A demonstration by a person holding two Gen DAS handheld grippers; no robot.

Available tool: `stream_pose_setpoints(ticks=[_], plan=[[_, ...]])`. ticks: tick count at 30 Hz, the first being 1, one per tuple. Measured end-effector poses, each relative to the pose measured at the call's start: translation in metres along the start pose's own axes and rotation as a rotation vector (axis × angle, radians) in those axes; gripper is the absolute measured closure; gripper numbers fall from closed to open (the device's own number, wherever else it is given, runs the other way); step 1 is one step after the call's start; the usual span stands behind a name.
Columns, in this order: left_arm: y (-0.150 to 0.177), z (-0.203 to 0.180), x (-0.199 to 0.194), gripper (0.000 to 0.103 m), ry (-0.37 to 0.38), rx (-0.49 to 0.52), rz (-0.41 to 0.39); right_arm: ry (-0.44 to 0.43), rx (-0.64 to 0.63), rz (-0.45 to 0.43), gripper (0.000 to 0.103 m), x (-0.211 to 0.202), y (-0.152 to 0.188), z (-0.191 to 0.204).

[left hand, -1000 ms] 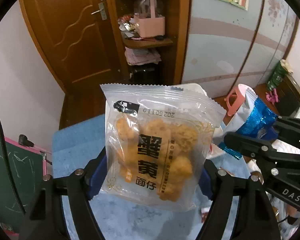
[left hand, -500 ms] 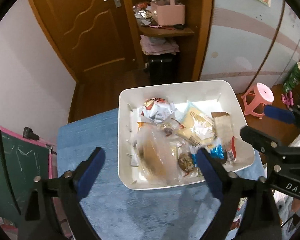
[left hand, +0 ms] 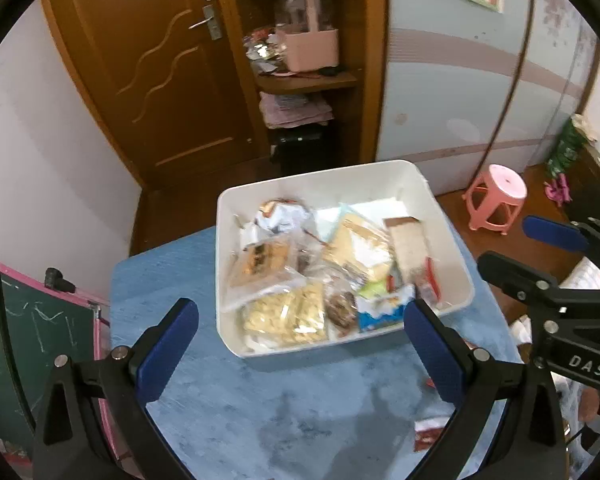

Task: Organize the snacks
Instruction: 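Withdraw both tools from the bin toward the two remaining packets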

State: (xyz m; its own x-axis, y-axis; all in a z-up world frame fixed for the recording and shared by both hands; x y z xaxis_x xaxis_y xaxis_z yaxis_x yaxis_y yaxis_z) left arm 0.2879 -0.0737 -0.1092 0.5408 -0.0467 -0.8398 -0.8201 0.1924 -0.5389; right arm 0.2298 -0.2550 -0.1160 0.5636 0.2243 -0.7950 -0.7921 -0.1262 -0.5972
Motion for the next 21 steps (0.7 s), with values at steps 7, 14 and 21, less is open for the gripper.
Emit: stream_pose_setpoints(ticks=[7,14,21], plan=[[0.028,-0.022,-0.024,0.001,0.067,0.021,-0.008,0.050,0.046,-0.006,0.032,-0.027,0.034,-0.006],[0.064,-0.054,-0.028,0.001,0.126,0.110,0.031,0.081,0.155,-0.019,0.032,-0.049,0.063,-0.024],[0.098,-0.078,-0.020,0.001,0.205,0.162,0.088,0.109,0.222,-0.023,0.032,-0.058,0.092,-0.037]])
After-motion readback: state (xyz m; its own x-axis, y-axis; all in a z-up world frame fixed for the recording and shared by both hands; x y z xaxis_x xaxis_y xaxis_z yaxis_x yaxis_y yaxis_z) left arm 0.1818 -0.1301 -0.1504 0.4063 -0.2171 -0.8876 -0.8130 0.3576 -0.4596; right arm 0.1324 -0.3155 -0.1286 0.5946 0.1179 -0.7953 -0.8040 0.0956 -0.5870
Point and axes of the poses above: each gripper's, at about its wrist camera, not at the fingertips, and x roughly the way its jaws point, z to its left, y to its underside, the point moved 2 cm from there along x, roughly the way its jaws point, and after that the axes turned 1 degree about -x, right-handed, at the moved point
